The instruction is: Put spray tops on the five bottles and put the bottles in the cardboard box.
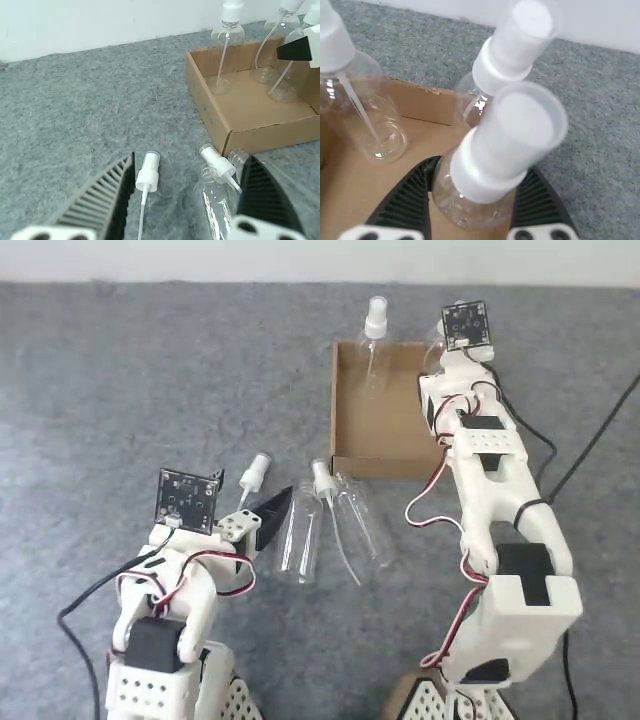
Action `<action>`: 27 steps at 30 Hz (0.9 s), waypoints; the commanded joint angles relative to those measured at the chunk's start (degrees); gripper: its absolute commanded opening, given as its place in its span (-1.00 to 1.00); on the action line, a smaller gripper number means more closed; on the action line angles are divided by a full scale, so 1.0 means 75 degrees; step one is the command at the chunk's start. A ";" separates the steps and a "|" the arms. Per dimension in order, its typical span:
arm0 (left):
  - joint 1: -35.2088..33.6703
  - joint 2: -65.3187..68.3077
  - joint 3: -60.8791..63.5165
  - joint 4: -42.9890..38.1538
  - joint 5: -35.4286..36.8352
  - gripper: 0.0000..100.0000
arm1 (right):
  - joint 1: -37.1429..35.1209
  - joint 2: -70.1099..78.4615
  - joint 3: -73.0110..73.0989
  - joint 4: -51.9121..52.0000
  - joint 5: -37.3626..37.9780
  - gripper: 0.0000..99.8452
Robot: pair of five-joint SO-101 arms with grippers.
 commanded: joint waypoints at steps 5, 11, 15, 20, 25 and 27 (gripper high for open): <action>-0.0047 -0.0059 -0.0053 -0.0164 -0.0023 -0.38 | 0.0006 -0.0135 -0.0481 -0.0053 0.0000 -0.99; -0.0047 -0.0059 -0.0053 -0.0164 -0.0023 -0.38 | 0.0018 -0.0135 -0.0481 -0.0053 0.0000 -0.99; -0.0047 -0.0059 -0.0053 -0.0164 -0.0023 -0.38 | 0.0018 -0.0135 -0.0481 -0.0053 0.0000 -0.99; -0.0047 -0.0059 -0.0053 -0.0164 -0.0023 -0.38 | 0.0053 -0.0135 -0.0481 -0.0041 0.0000 -0.82; -0.0047 -0.0059 -0.0053 -0.0164 -0.0023 -0.38 | -0.0006 -0.0135 -0.0527 0.0486 0.0000 -0.53; -0.0047 -0.0059 -0.0053 -0.0164 -0.0023 -0.38 | -0.0006 -0.0135 -0.0527 0.0475 0.0000 -0.48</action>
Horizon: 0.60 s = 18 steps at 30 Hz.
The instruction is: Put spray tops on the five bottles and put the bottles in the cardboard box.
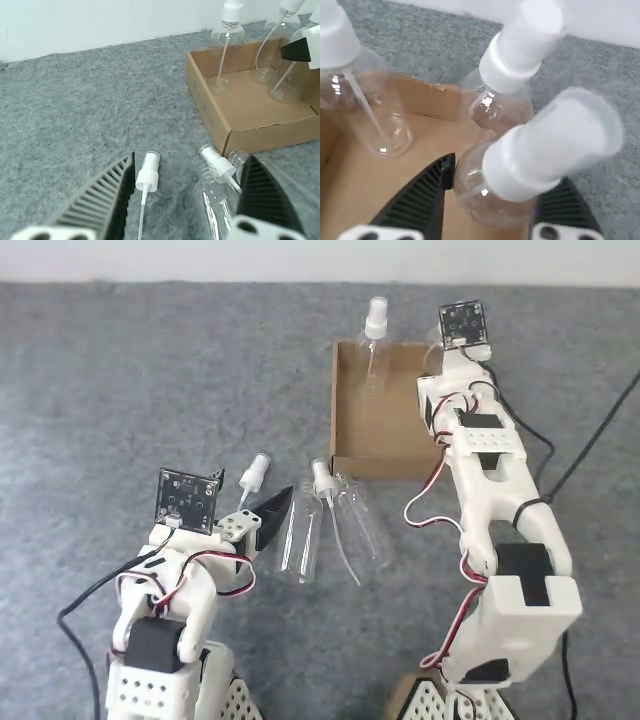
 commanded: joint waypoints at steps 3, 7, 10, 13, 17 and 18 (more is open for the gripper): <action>-0.0035 -0.0059 -0.0053 -0.0164 -0.0023 -0.38 | 0.0064 -0.0147 -0.0434 0.0135 0.0000 -0.49; -0.0035 -0.0059 -0.0053 -0.0164 -0.0023 -0.38 | 0.0064 -0.0182 -0.0481 0.0147 0.0000 -0.49; -0.0035 -0.0059 -0.0053 -0.0164 -0.0023 -0.38 | 0.0064 -0.0416 -0.0586 0.0205 0.0000 -0.49; -0.0035 -0.0059 -0.0053 -0.0164 -0.0023 -0.38 | 0.0041 -0.0791 -0.0598 0.0264 0.0000 -0.49; -0.0035 -0.0059 -0.0053 -0.0164 -0.0023 -0.38 | 0.0029 -0.1178 -0.0809 0.0826 0.0000 -0.49; -0.0035 -0.0059 -0.0053 -0.0164 -0.0023 -0.38 | 0.0053 -0.1248 -0.0914 0.0932 0.0000 -0.49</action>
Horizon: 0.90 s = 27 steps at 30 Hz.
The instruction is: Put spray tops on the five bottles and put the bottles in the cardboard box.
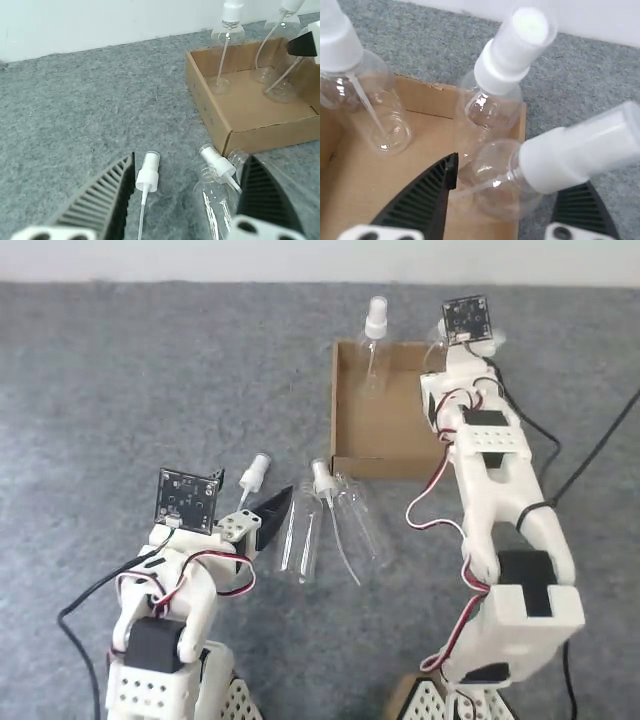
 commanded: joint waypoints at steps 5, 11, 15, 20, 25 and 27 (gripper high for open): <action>-0.0035 -0.0059 -0.0053 -0.0164 -0.0023 -0.38 | 0.0029 -0.1119 -0.1360 0.1014 0.0000 -0.49; -0.0035 -0.0059 -0.0053 -0.0164 -0.0012 -0.38 | 0.0018 -0.1412 -0.1993 0.1788 0.0000 -0.49; -0.0035 -0.0059 -0.0041 -0.0164 -0.0012 -0.38 | 0.0018 -0.1670 -0.2192 0.2116 0.0000 -0.49; -0.0059 -0.0059 -0.0041 -0.0164 -0.0012 -0.38 | 0.0018 -0.2186 -0.2215 0.2573 0.0000 -0.49; -0.0070 -0.0059 -0.0041 -0.0164 -0.0012 -0.38 | 0.0018 -0.2960 -0.2215 0.3382 0.0000 -0.49; -0.0070 -0.0059 -0.0041 -0.0164 -0.0012 -0.38 | 0.0018 -0.3300 -0.2192 0.3804 0.0000 -0.49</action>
